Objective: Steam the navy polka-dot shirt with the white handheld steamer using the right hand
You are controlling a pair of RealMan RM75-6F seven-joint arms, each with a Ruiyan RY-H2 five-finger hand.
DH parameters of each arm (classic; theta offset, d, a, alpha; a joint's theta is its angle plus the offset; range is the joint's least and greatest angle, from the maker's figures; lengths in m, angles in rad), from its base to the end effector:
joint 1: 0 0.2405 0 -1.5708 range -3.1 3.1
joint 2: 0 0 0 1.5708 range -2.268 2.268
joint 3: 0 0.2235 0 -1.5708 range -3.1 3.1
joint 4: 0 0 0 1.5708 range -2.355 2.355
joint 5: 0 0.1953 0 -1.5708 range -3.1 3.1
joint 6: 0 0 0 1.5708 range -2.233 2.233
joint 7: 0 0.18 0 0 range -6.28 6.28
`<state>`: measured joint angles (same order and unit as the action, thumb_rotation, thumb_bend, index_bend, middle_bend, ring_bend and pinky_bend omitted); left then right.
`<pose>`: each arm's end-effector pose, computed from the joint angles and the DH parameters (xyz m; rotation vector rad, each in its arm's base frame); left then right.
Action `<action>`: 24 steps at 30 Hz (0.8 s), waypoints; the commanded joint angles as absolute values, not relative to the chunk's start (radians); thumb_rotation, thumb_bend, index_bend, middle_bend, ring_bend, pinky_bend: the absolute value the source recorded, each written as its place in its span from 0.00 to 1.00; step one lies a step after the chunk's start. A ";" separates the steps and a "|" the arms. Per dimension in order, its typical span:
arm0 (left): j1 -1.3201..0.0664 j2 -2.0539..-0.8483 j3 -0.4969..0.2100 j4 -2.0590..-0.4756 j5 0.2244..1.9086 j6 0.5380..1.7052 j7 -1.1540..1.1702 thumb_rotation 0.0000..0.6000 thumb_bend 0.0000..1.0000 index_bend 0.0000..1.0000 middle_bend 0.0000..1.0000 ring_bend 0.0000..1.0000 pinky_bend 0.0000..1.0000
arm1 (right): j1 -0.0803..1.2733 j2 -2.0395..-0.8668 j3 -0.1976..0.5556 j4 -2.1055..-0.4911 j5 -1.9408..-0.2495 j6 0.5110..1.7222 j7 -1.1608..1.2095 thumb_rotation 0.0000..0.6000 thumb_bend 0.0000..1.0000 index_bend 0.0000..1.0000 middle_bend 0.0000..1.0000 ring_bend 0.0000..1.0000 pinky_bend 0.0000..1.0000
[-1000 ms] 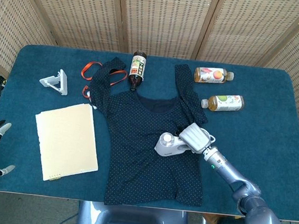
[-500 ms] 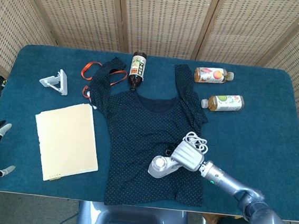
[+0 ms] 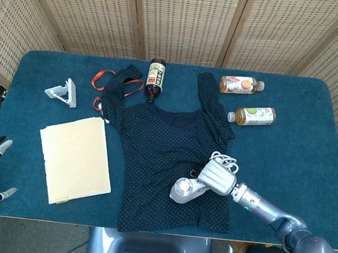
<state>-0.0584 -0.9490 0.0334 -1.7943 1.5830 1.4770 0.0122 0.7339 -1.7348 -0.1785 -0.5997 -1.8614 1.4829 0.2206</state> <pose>-0.2549 0.1874 0.1695 -1.4859 -0.9566 -0.8675 -0.1532 -0.3272 -0.0067 2.2372 -0.1200 1.1647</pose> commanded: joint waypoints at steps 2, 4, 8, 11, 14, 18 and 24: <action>-0.057 -0.947 0.035 -1.794 1.588 1.481 0.008 1.00 0.00 0.00 0.00 0.00 0.00 | 0.740 -1.671 -0.074 -0.614 -1.747 1.455 0.260 1.00 1.00 0.61 0.57 0.68 1.00; -0.056 -0.946 0.035 -1.797 1.593 1.484 0.007 1.00 0.00 0.00 0.00 0.00 0.00 | 0.738 -1.647 -0.025 -0.596 -1.683 1.415 0.272 1.00 1.00 0.61 0.57 0.68 1.00; -0.054 -0.944 0.037 -1.801 1.601 1.490 0.008 1.00 0.00 0.00 0.00 0.00 0.00 | 0.732 -1.622 0.040 -0.537 -1.586 1.318 0.290 1.00 1.00 0.61 0.57 0.68 1.00; -0.053 -0.944 0.038 -1.800 1.605 1.492 0.008 1.00 0.00 0.00 0.00 0.00 0.00 | 0.727 -1.623 0.066 -0.481 -1.541 1.252 0.294 1.00 1.00 0.61 0.57 0.68 1.00; -0.053 -0.946 0.039 -1.803 1.609 1.492 0.012 1.00 0.00 0.00 0.00 0.00 0.00 | 0.722 -1.637 0.081 -0.420 -1.508 1.187 0.298 1.00 1.00 0.61 0.57 0.68 1.00; -0.054 -0.949 0.040 -1.808 1.611 1.490 0.021 1.00 0.00 0.00 0.00 0.00 0.00 | 0.715 -1.668 0.089 -0.357 -1.483 1.120 0.302 1.00 1.00 0.60 0.57 0.68 1.00; -0.053 -0.951 0.041 -1.811 1.609 1.488 0.025 1.00 0.00 0.00 0.00 0.00 0.00 | 0.704 -1.723 0.076 -0.292 -1.479 1.039 0.295 1.00 1.00 0.60 0.55 0.67 1.00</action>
<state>-0.0532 -0.9513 0.0413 -1.8108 1.6091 1.4876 0.0251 0.7088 -1.7066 0.0810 -0.3047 -1.4808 1.0611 0.2954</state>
